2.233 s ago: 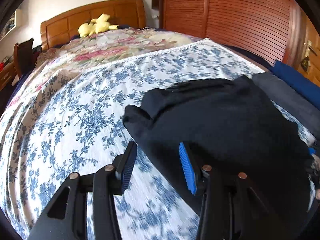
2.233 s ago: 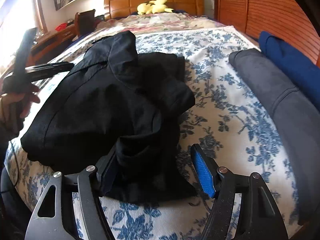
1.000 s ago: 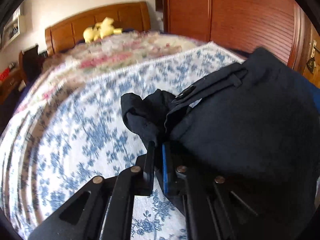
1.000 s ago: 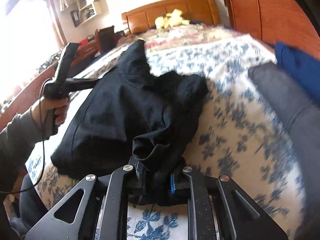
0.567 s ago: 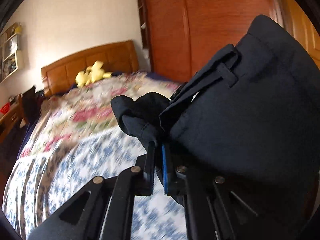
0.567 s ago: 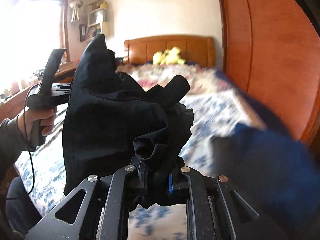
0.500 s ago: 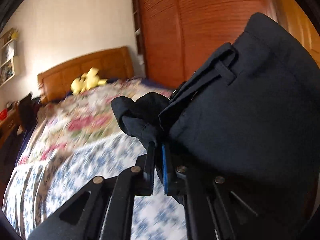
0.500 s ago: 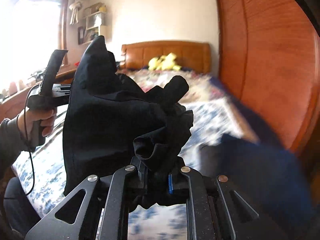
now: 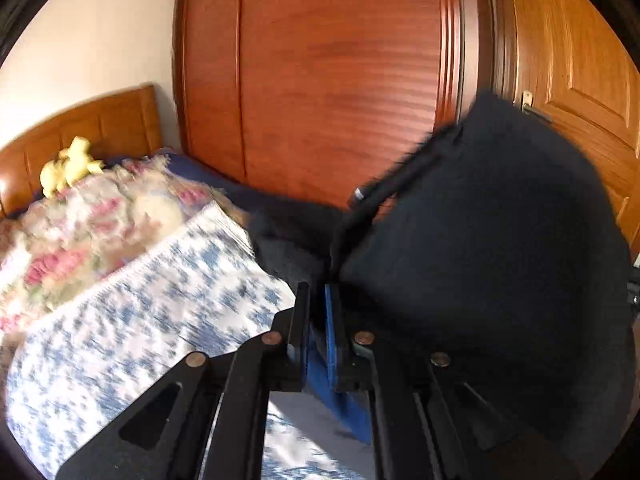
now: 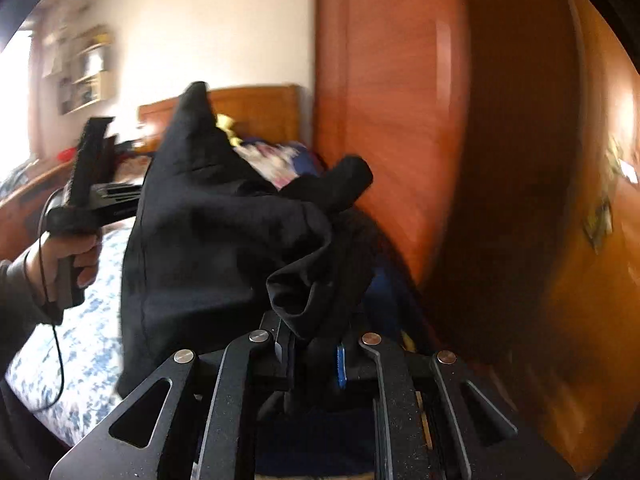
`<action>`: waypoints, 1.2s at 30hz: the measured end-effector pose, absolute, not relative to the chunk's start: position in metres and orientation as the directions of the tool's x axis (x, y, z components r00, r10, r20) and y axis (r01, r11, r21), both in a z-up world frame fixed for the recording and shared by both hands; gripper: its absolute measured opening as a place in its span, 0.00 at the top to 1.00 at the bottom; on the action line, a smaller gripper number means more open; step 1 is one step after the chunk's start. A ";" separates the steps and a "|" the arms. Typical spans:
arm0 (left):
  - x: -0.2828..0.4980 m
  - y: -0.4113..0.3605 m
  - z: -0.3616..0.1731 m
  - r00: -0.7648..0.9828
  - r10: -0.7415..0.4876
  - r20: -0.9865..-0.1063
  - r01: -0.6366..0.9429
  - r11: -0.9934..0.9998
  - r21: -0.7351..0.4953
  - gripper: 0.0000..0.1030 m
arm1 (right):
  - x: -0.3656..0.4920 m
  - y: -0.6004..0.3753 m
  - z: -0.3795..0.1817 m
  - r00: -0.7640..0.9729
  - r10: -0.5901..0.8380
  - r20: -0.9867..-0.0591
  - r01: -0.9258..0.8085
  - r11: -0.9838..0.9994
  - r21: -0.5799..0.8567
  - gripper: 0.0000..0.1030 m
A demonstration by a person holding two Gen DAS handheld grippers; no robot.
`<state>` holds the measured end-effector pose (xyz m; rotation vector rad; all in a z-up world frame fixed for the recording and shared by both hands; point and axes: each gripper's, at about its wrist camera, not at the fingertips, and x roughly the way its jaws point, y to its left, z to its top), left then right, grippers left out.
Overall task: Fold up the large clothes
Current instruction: 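Carry the coat with both grippers onto the stack of folded clothes, then open both grippers to release the coat and withdraw them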
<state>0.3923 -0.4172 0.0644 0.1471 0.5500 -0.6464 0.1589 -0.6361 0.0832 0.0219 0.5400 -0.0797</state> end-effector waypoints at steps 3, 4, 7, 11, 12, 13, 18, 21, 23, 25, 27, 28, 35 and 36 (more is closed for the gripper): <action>0.394 -0.416 0.065 0.684 -0.523 -0.509 0.595 0.803 -0.026 0.96 | 0.150 -0.645 0.069 0.850 -0.105 -0.516 0.113 0.993 -0.016 0.85; 0.392 -0.416 0.066 0.678 -0.529 -0.511 0.600 0.800 -0.031 0.96 | 0.147 -0.647 0.065 0.848 -0.108 -0.519 0.114 0.993 -0.020 0.83; 0.375 -0.414 0.072 0.695 -0.527 -0.489 0.611 0.792 0.014 0.96 | 0.149 -0.645 0.056 0.831 -0.177 -0.527 0.151 0.984 -0.094 0.61; 0.341 -0.408 0.077 0.693 -0.546 -0.470 0.642 0.765 0.058 0.96 | 0.137 -0.645 0.068 0.842 -0.305 -0.444 0.247 0.951 -0.185 0.37; 0.333 -0.404 0.077 0.691 -0.553 -0.466 0.650 0.757 0.066 0.96 | 0.134 -0.645 0.074 0.860 -0.284 -0.423 0.226 0.957 -0.184 0.37; 0.325 -0.403 0.076 0.686 -0.563 -0.460 0.660 0.748 0.069 0.95 | 0.135 -0.641 0.078 0.870 -0.263 -0.417 0.202 0.962 -0.184 0.37; 0.300 -0.382 0.079 0.666 -0.591 -0.456 0.685 0.726 0.060 0.90 | 0.158 -0.595 0.081 0.898 -0.138 -0.417 0.057 0.978 -0.199 0.37; 0.286 -0.367 0.084 0.653 -0.604 -0.457 0.692 0.721 0.035 0.84 | 0.181 -0.582 0.076 0.886 -0.076 -0.458 0.001 0.987 -0.162 0.37; 0.278 -0.353 0.085 0.648 -0.612 -0.454 0.695 0.719 0.024 0.77 | 0.195 -0.580 0.069 0.873 -0.072 -0.482 -0.007 0.987 -0.161 0.37; 0.271 -0.340 0.085 0.647 -0.610 -0.457 0.696 0.718 0.028 0.73 | 0.208 -0.584 0.057 0.845 -0.080 -0.528 -0.002 0.988 -0.153 0.37; 0.267 -0.328 0.084 0.654 -0.600 -0.461 0.689 0.724 0.035 0.71 | 0.214 -0.598 0.045 0.824 -0.086 -0.559 0.031 0.994 -0.107 0.37; 0.264 -0.322 0.084 0.658 -0.595 -0.462 0.685 0.728 0.037 0.71 | 0.216 -0.609 0.037 0.811 -0.081 -0.579 0.049 0.996 -0.070 0.37; 0.245 -0.274 0.085 0.694 -0.573 -0.436 0.645 0.764 0.022 0.52 | 0.218 -0.644 0.013 0.752 -0.098 -0.652 0.131 0.991 0.002 0.40; 0.242 -0.268 0.086 0.697 -0.573 -0.431 0.642 0.767 0.019 0.49 | 0.214 -0.643 0.016 0.756 -0.109 -0.646 0.142 0.990 -0.001 0.40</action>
